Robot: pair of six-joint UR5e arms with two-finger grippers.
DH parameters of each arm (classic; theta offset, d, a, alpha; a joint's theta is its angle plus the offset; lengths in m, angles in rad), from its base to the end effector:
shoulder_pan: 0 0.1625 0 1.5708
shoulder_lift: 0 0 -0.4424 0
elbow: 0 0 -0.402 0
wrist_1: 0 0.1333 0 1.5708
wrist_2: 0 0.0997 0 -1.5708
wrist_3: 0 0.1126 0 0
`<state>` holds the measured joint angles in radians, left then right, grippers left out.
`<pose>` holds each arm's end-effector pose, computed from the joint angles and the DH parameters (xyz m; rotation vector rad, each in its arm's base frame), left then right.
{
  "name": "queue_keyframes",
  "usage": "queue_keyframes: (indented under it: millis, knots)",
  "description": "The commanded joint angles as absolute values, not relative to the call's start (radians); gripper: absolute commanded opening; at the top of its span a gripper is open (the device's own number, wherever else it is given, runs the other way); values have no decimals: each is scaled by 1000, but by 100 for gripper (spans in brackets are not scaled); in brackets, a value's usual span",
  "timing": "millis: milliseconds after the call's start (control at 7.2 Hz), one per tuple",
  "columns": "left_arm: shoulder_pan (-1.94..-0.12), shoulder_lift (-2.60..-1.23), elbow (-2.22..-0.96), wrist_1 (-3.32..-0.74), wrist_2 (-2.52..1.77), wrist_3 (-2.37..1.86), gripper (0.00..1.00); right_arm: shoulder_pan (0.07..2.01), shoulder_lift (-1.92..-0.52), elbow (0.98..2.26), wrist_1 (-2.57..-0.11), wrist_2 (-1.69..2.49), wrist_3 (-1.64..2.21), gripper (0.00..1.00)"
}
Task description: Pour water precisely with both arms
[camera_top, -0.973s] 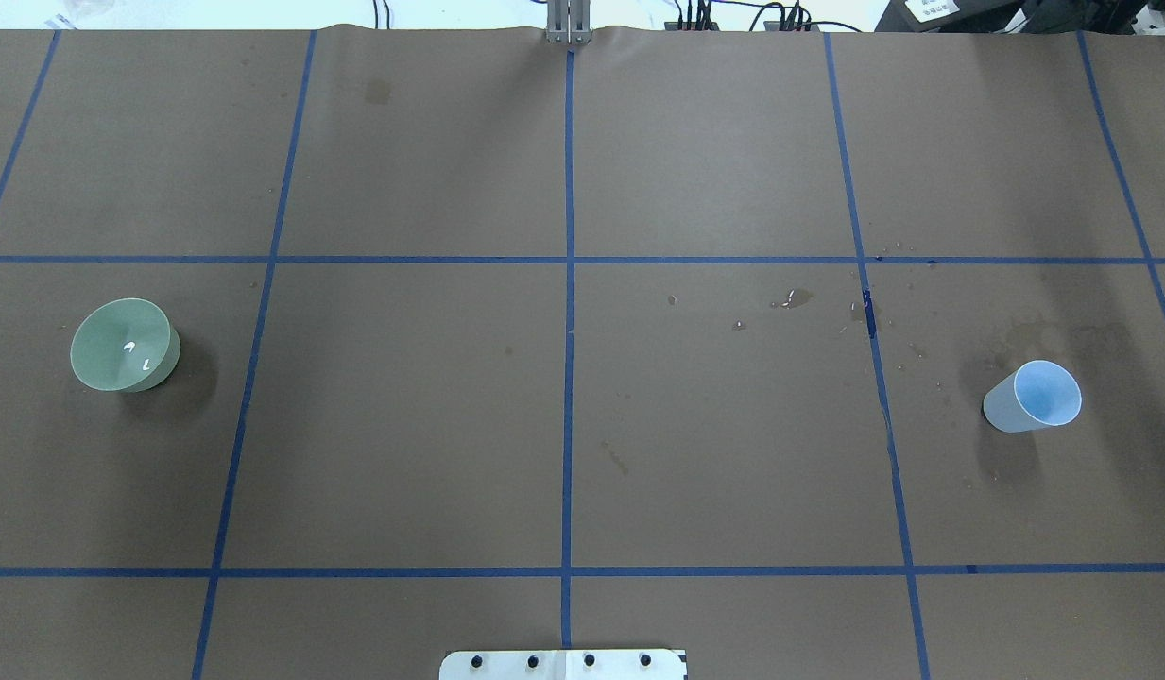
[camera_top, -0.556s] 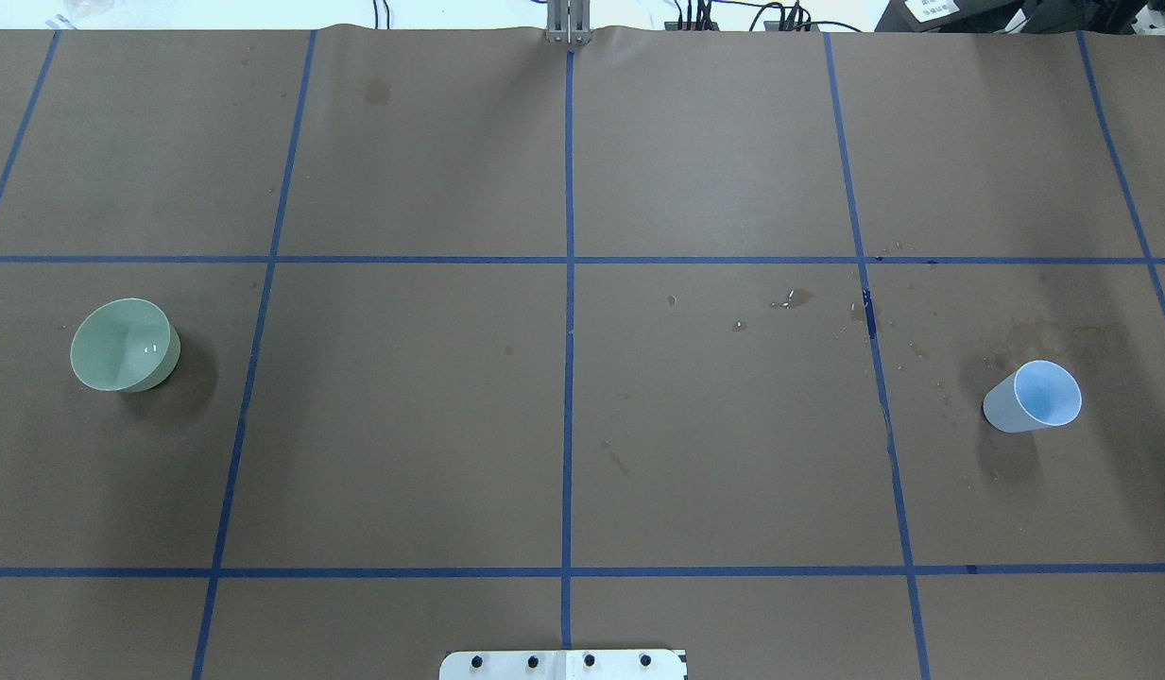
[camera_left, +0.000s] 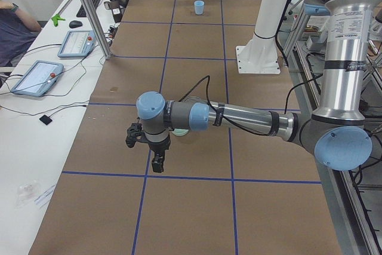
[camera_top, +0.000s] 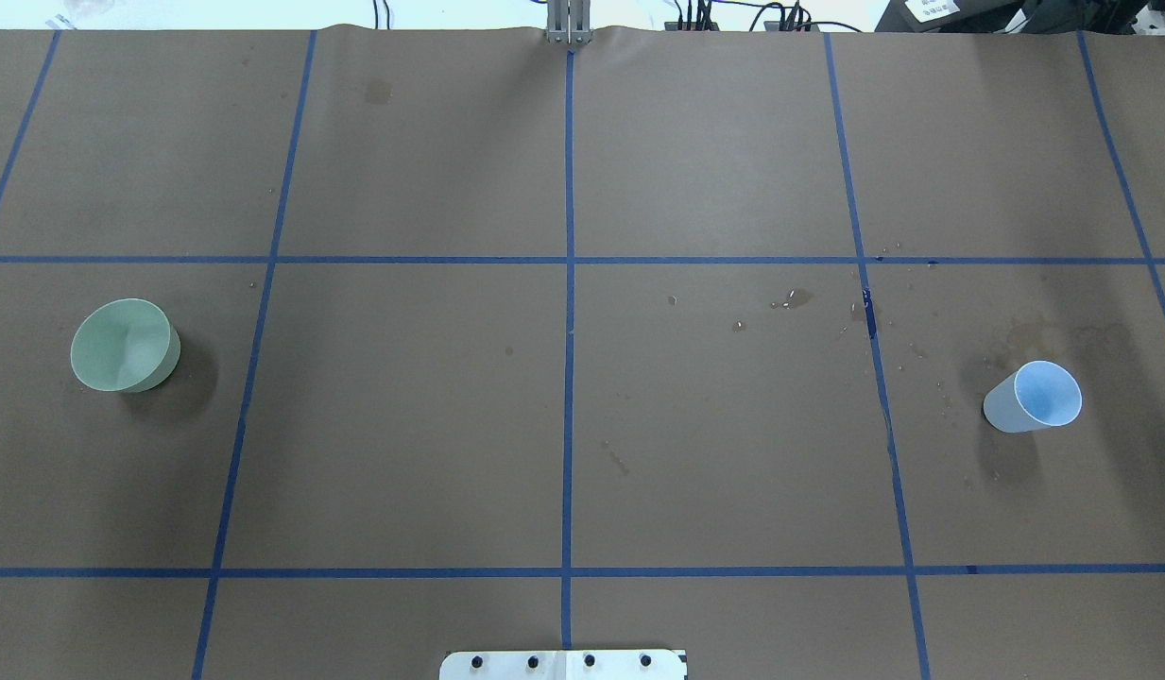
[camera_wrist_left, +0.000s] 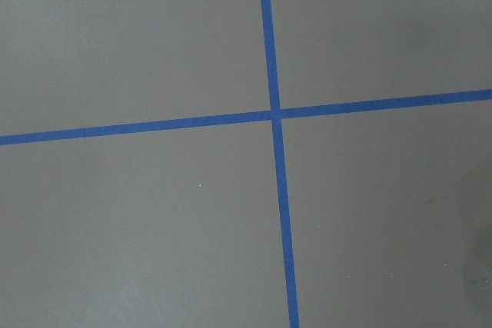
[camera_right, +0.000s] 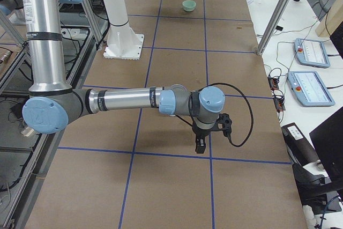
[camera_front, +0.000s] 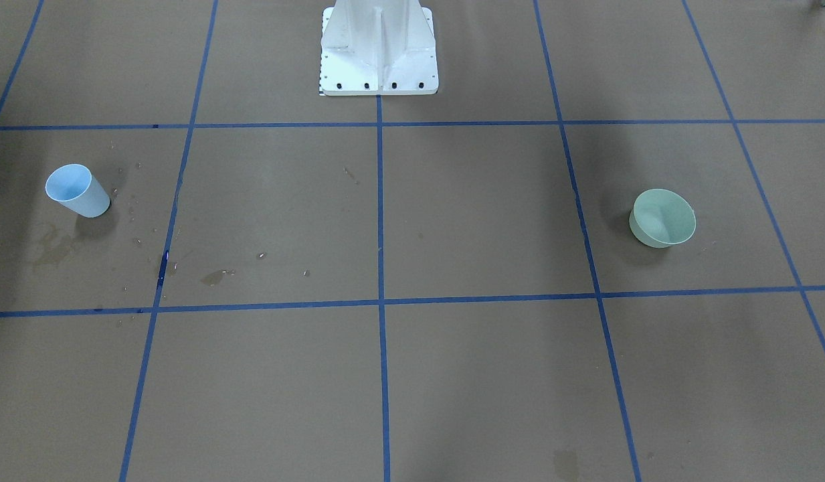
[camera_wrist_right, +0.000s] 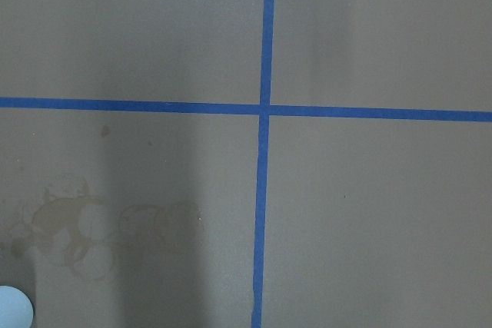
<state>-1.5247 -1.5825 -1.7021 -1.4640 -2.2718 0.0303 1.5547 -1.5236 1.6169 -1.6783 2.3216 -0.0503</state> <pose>-0.0373 -0.5081 0.6300 0.0292 0.7014 0.0859 0.0481 -0.5205 0.6507 -0.0007 -0.7510 -0.0579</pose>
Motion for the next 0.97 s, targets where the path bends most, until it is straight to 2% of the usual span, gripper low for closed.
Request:
queue_keyframes:
  millis: [0, 834]
  knots:
    - [-1525, -1577, -1698, -1465, -2272, 28, 100, 1554, -1532, 1557, -1577, 2315, -48, 100]
    - [-1525, -1522, -1709, -1466, -2273, 26, 100, 1554, -1529, 1588, -1572, 2336, -34, 100]
